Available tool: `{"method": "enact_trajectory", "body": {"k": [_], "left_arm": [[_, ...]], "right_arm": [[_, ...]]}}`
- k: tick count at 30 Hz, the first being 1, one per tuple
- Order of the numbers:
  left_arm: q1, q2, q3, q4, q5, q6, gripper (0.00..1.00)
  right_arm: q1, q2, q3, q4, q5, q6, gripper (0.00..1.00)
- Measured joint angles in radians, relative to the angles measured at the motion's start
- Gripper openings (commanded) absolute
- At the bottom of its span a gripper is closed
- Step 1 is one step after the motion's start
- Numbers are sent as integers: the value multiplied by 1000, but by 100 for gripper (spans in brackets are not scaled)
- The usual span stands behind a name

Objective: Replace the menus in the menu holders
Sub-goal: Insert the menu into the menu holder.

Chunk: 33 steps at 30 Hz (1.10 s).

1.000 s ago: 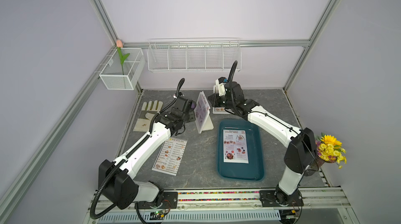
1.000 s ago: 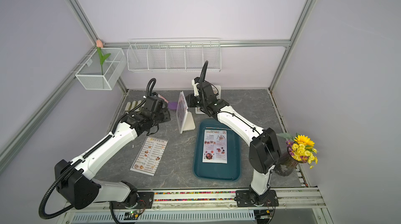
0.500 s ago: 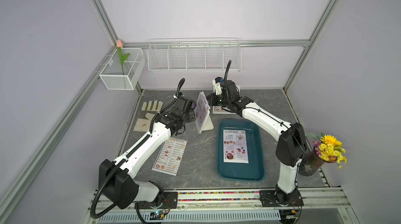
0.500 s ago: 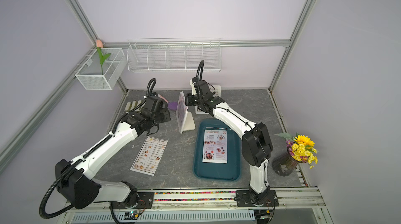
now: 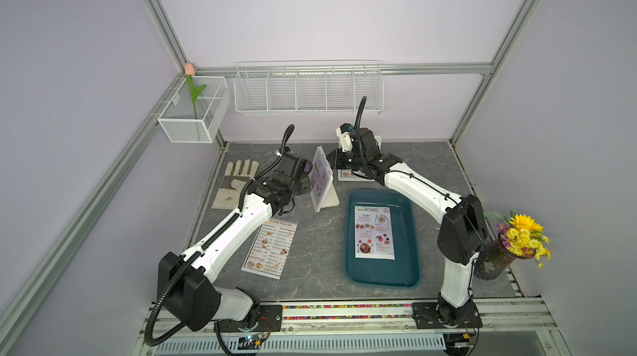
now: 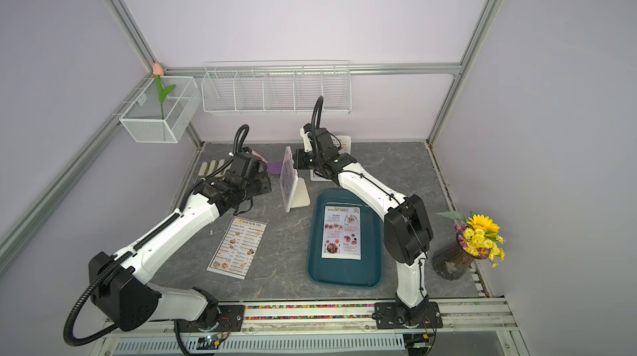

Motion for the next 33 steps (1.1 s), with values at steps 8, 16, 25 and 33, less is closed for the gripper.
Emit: {"method": "enact_trajectory", "body": {"k": [8, 16, 25, 33], "left_arm": [[0, 0, 0, 0, 0, 0, 38], [0, 0, 0, 1, 0, 0, 38], [0, 0, 0, 4, 0, 0, 38], [0, 0, 0, 5, 0, 0, 38]], "right_arm": [[0, 2, 0, 0, -18, 3, 7], [1, 36, 2, -3, -26, 3, 7], [1, 38, 3, -3, -34, 5, 13], [-3, 13, 3, -4, -17, 1, 23]]}}
